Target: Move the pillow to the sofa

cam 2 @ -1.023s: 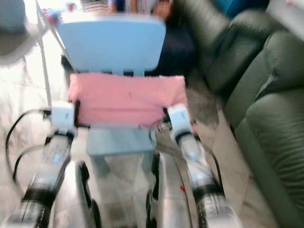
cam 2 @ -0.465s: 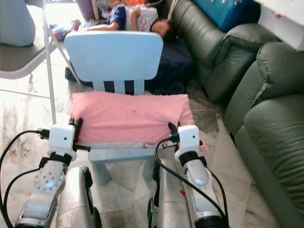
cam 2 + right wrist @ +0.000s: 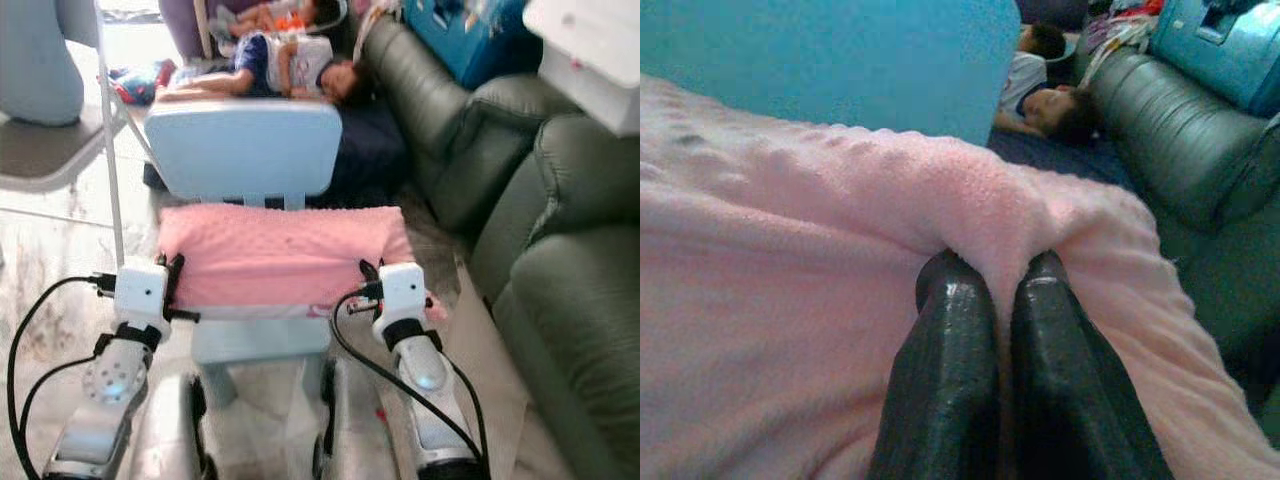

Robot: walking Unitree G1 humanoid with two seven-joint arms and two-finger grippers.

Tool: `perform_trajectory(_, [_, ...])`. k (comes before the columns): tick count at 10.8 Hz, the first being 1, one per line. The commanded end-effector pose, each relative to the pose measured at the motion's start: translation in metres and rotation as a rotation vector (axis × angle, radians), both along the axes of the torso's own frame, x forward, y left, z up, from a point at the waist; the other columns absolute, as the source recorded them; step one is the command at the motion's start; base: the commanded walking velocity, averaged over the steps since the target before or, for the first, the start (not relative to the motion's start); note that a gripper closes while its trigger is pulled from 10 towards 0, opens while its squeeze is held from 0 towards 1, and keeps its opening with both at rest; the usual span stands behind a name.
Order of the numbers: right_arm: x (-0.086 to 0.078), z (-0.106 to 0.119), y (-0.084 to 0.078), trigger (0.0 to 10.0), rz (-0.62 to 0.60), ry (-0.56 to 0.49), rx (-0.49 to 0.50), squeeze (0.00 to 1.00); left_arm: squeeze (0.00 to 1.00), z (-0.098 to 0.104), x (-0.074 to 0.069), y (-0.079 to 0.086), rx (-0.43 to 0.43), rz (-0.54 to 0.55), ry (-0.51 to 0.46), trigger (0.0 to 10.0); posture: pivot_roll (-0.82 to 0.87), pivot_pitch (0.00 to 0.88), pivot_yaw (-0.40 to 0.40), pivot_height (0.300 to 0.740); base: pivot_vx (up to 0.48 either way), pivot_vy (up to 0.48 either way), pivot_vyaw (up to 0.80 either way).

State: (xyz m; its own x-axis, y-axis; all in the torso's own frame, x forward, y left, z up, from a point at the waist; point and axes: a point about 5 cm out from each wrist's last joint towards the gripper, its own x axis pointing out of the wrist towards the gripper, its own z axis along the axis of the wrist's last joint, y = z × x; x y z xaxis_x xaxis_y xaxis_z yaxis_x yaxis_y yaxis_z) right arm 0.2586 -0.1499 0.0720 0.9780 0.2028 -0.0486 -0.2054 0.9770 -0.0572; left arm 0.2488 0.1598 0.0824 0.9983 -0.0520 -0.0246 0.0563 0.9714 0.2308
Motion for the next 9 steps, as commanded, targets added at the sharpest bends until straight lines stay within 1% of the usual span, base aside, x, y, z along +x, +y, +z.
perform_trajectory(1, [0.0,0.007,-0.007,10.0,-0.024,-0.023,0.036,0.0,0.0,0.001,0.0,0.004,0.016,0.024,-0.003,10.0,-0.02,0.0,-0.071,0.634,0.0,0.0,0.0])
perform_trajectory(4, [0.002,0.012,-0.012,10.0,-0.044,-0.027,0.04,0.0,0.0,0.002,0.003,-0.001,0.002,0.022,-0.003,10.0,-0.03,0.0,-0.077,0.674,0.0,0.0,0.0])
perform_trajectory(5, [0.003,0.013,-0.013,10.0,-0.047,-0.027,0.039,0.0,0.0,0.001,0.005,0.0,0.033,0.016,-0.005,10.0,-0.03,0.0,-0.077,0.694,0.0,0.0,0.0])
perform_trajectory(6, [0.003,0.013,-0.014,10.0,-0.046,-0.022,0.039,0.0,0.0,0.0,0.006,-0.001,0.004,-0.007,0.014,10.0,-0.03,0.0,-0.079,0.714,0.0,0.0,0.0])
perform_trajectory(7, [0.003,0.011,-0.017,10.0,-0.065,-0.008,0.045,0.0,0.0,0.0,0.006,-0.001,-0.003,-0.007,0.015,10.0,-0.03,0.0,-0.081,0.734,0.0,0.0,0.0])
perform_trajectory(9, [0.002,0.011,-0.02,10.0,-0.069,-0.006,0.044,0.0,0.0,-0.004,0.006,-0.005,-0.016,-0.023,0.033,10.0,-0.04,0.0,-0.08,0.74,0.0,0.0,0.0])
